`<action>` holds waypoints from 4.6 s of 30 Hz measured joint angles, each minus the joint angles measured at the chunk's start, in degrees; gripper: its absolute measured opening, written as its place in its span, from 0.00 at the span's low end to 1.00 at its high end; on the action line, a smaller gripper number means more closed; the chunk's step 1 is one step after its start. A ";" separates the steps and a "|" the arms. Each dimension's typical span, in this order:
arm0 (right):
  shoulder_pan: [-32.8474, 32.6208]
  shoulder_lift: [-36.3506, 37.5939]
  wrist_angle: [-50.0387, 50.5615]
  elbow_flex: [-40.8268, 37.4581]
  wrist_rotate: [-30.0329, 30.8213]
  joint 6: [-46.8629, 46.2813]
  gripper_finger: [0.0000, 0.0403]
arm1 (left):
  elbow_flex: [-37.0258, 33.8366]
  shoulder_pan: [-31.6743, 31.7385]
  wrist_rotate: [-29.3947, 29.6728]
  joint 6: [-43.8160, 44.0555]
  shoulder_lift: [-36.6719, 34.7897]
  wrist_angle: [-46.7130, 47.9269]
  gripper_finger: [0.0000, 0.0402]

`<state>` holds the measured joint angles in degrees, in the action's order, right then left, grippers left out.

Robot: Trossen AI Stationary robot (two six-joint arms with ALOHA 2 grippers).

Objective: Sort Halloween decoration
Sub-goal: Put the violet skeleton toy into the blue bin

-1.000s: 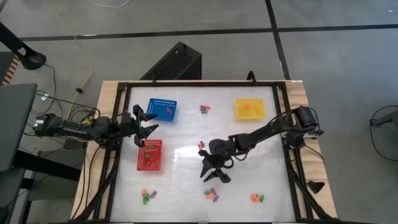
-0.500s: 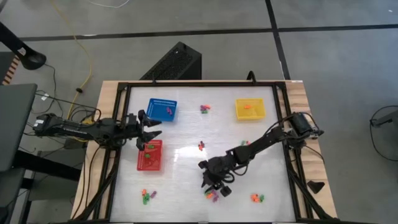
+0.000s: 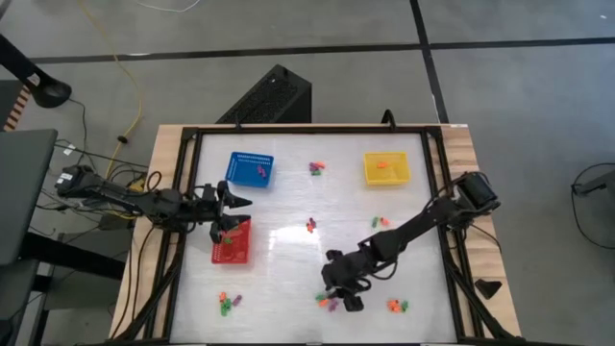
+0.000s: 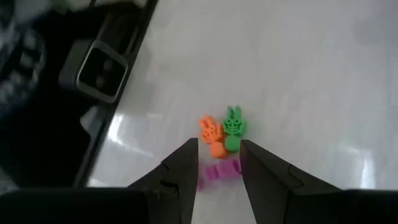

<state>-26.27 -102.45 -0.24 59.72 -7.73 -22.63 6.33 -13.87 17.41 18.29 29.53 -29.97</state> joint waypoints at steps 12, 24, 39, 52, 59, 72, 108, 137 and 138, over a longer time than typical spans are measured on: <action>-1.46 0.04 3.28 0.00 3.33 -36.04 0.37 | 0.00 -2.27 -0.20 -1.10 0.09 -0.99 0.56; -5.28 0.02 6.21 0.14 10.57 -45.07 0.31 | 0.00 -2.38 -0.07 -1.73 0.09 -0.43 0.56; -6.69 -0.02 16.44 7.41 13.90 -43.81 0.30 | 0.00 -2.38 -0.05 -1.25 0.09 -0.40 0.56; -7.57 -8.24 23.12 15.88 15.31 -41.34 0.29 | 0.00 -2.40 0.48 -1.75 0.11 -0.01 0.56; -7.47 -15.50 48.53 32.88 16.73 -39.74 0.29 | 0.00 -2.40 1.31 -1.69 0.22 0.69 0.56; -7.47 -18.75 48.95 36.25 15.00 -43.98 0.29 | 0.00 -2.40 1.26 -1.56 0.35 0.60 0.56; -0.69 -18.35 44.39 33.41 18.15 -25.41 0.14 | 0.00 -2.40 1.34 -1.10 0.36 1.14 0.56; 28.41 -19.61 7.38 42.34 16.46 23.25 0.15 | 0.02 -2.40 1.58 -1.17 0.35 4.34 0.56; 30.09 -20.42 5.87 42.34 15.41 23.02 0.15 | 0.02 -2.40 2.06 -1.04 0.36 5.26 0.56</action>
<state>3.82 -122.87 5.63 102.06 7.68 0.39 6.35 -16.27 19.48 17.25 29.89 -24.71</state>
